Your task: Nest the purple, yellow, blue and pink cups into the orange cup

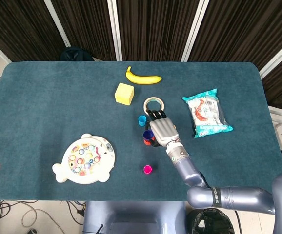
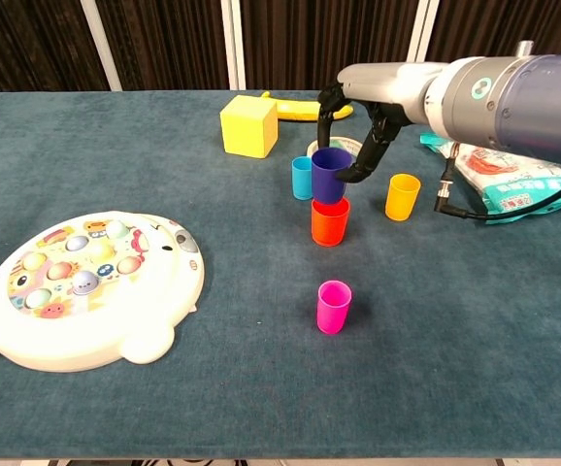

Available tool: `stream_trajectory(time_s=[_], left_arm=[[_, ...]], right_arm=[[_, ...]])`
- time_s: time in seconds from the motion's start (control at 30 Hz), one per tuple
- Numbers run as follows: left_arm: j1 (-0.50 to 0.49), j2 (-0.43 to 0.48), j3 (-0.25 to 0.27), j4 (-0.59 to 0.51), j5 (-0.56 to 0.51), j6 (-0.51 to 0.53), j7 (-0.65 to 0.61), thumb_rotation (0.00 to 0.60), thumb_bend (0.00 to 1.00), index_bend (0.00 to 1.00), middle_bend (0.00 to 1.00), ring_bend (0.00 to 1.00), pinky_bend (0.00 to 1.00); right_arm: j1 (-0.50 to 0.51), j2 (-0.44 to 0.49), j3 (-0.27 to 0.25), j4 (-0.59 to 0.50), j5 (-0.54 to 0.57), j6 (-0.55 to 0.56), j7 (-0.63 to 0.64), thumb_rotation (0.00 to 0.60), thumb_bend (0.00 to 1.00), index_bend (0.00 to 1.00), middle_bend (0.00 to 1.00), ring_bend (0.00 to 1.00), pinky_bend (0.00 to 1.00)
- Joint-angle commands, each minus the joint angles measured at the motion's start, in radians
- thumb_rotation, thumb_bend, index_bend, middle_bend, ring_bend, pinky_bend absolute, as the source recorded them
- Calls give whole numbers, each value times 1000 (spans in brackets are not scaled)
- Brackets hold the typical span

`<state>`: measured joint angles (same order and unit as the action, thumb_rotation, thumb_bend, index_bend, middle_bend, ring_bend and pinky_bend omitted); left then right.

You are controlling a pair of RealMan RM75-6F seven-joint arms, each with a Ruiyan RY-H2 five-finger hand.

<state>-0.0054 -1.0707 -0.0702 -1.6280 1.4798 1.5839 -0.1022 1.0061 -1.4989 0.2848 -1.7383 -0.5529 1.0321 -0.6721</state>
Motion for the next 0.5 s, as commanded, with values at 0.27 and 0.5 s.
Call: stream_trajectory(time_s=[0.27, 0.5], left_arm=[[0, 2, -1, 3, -5, -3, -4, 600, 304, 35, 53, 0, 0], [1, 2, -1, 3, -6, -4, -4, 600, 304, 35, 53, 0, 0]], right_arm=[[4, -13, -14, 27, 1, -3, 17, 600, 398, 487, 0, 42, 61], [4, -22, -24, 46, 1, -10, 29, 600, 398, 487, 0, 42, 61]])
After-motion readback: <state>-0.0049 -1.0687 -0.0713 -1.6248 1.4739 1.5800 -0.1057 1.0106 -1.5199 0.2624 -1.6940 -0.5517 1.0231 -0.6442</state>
